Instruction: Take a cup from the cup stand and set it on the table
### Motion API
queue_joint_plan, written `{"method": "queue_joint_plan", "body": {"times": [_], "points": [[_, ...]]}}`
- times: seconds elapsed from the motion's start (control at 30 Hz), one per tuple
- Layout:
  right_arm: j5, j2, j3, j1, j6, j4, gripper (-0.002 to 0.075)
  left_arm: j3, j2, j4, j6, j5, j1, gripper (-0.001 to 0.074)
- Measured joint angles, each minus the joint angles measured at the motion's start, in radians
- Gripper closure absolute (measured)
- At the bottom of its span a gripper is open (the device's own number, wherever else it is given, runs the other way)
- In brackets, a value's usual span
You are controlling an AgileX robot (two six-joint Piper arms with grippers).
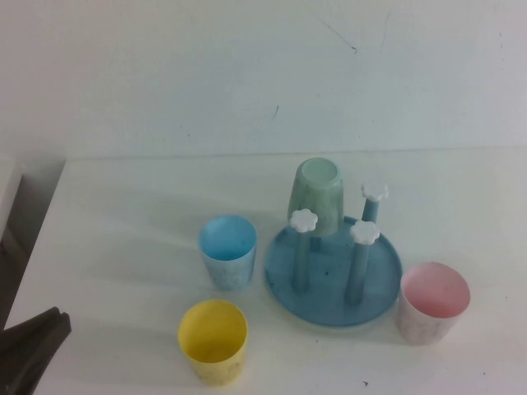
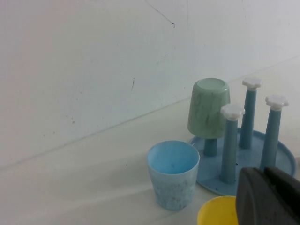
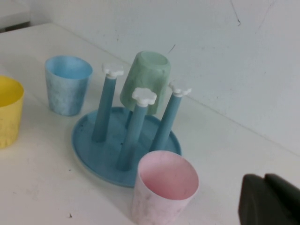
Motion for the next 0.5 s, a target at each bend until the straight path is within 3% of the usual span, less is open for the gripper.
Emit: {"method": "queue_joint_plan", "body": {"times": [0.13, 0.5], "points": [[0.000, 0.000, 0.000, 0.000, 0.000, 0.000, 0.0727, 0.035, -0.028, -0.032, 0.000, -0.005, 0.040, 0.0737], [0.000, 0.000, 0.000, 0.000, 0.000, 0.000, 0.0727, 0.177, -0.236, -0.199, 0.164, -0.009, 0.458, 0.0737]]}}
